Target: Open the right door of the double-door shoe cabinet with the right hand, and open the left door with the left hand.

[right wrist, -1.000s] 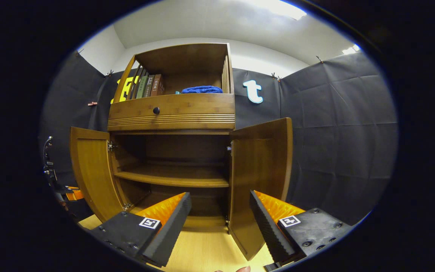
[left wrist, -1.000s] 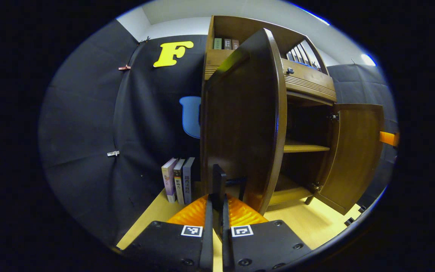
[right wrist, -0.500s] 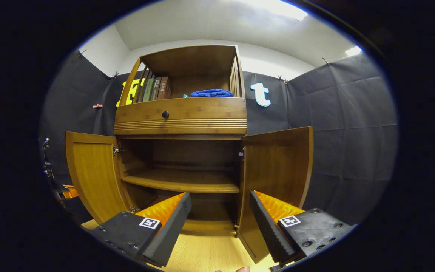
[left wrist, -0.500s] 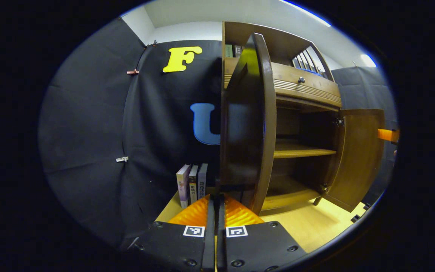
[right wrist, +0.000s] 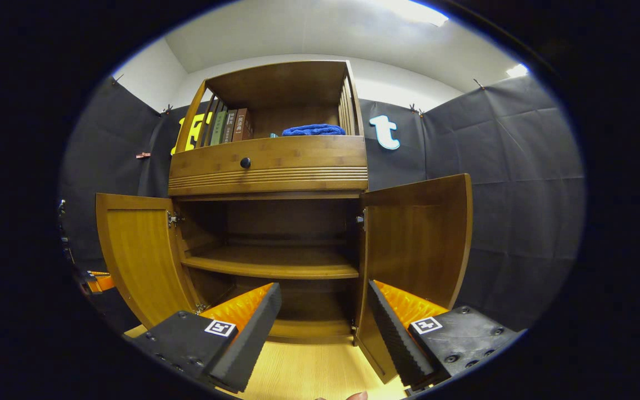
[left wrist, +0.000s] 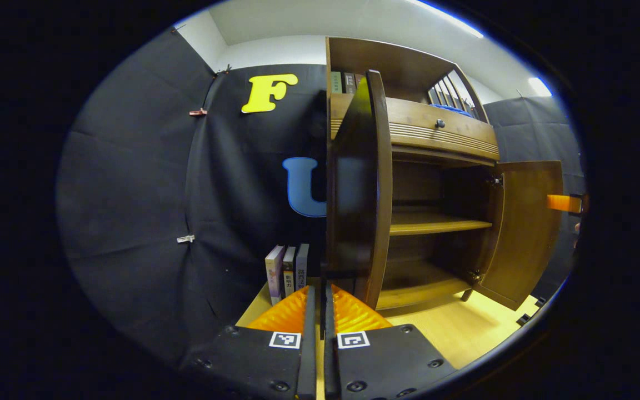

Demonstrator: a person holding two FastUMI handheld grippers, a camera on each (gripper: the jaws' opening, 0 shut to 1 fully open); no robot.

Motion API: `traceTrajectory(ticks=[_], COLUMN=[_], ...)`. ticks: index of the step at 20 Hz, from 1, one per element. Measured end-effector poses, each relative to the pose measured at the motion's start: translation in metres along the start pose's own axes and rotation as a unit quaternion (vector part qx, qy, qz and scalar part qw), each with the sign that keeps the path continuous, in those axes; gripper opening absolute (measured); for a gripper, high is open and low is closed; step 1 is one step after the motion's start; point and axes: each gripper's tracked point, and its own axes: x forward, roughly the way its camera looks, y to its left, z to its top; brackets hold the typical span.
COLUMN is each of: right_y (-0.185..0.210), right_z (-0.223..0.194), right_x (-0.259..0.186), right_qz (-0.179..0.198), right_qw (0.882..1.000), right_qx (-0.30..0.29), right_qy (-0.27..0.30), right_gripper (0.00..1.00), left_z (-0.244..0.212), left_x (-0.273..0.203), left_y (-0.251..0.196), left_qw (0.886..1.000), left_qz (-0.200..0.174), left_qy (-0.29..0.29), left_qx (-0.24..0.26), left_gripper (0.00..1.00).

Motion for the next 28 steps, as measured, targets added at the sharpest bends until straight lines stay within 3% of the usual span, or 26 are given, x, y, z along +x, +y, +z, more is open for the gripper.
traceTrajectory(ticks=[3,4,6,14,20,28], right_y=[0.003,0.005,0.009,0.031,0.038,0.033], right_z=[0.001,0.002,0.002,0.001,0.001,0.001], right_x=[0.004,0.006,0.009,0.011,0.009,0.005], right_qz=[0.002,0.005,0.008,0.022,0.016,0.0], right_qw=[1.0,1.0,1.0,1.0,1.0,1.0], right_qx=[0.002,0.0,-0.004,0.006,0.021,0.019], right_qy=[0.0,0.0,0.0,0.004,0.005,0.007], right_gripper=[1.0,0.94,1.0,0.98,0.98,0.94], left_z=[0.01,0.014,0.023,0.028,0.036,0.057], left_x=[-0.017,-0.022,-0.031,-0.035,-0.022,-0.002], left_y=[-0.004,-0.007,-0.017,-0.074,-0.096,-0.112], left_qw=[1.0,1.0,1.0,0.998,0.998,0.998], left_qz=[0.001,0.0,-0.008,-0.055,-0.053,-0.05], left_qy=[-0.007,-0.012,-0.022,-0.023,-0.019,-0.036], left_qx=[-0.007,-0.006,0.002,0.02,0.007,0.002], left_gripper=[0.1,0.08,0.14,0.97,0.92,0.94])
